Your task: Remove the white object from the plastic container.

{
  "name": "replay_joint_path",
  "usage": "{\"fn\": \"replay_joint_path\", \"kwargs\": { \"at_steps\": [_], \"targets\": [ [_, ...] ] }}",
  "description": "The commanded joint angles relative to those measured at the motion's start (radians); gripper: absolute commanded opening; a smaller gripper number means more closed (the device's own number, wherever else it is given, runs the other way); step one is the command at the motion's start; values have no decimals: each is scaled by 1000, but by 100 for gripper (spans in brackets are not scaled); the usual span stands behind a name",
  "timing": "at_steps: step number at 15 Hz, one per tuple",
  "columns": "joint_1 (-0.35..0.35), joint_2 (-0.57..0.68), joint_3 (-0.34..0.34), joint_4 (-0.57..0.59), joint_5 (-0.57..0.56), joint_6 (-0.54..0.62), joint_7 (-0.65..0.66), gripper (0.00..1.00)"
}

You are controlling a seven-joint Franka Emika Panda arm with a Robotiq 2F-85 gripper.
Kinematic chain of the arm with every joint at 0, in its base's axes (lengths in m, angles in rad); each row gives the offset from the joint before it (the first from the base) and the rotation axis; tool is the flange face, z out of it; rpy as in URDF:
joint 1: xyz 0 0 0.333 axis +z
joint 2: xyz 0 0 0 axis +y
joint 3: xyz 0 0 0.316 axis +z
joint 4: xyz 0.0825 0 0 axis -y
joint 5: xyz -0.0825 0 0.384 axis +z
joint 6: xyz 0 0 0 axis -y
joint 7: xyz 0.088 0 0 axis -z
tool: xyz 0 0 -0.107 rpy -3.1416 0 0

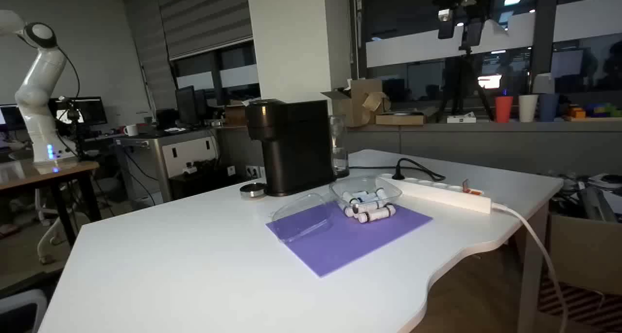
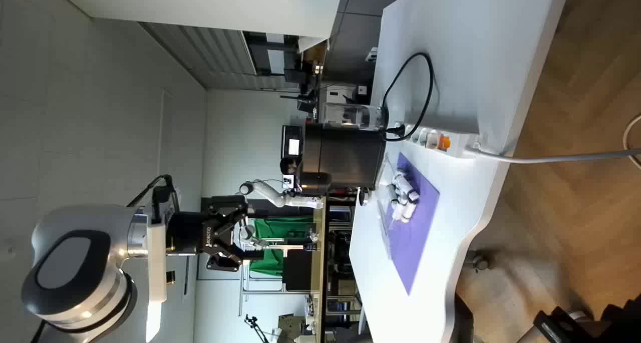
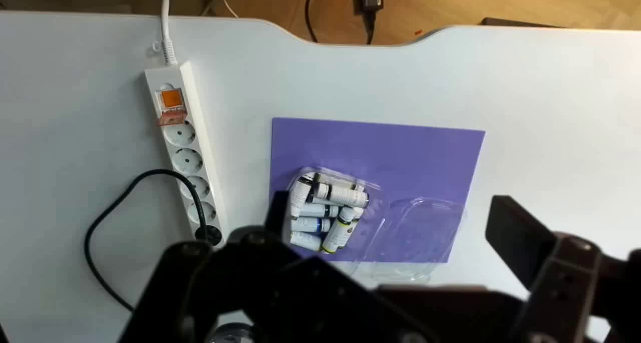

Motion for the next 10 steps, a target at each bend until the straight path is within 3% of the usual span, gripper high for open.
{"fn": "replay_joint_path", "kwargs": {
  "at_steps": [1,6,8,10],
  "targets": [
    [-24,3,23,2,10,-2,-7,100],
    [-24,3,23,2,10,-1,-7,100],
    [-17,49,10,1,34,99,-42,100],
    [-4,127,-1,0,84,270,-78,100]
  ]
}}
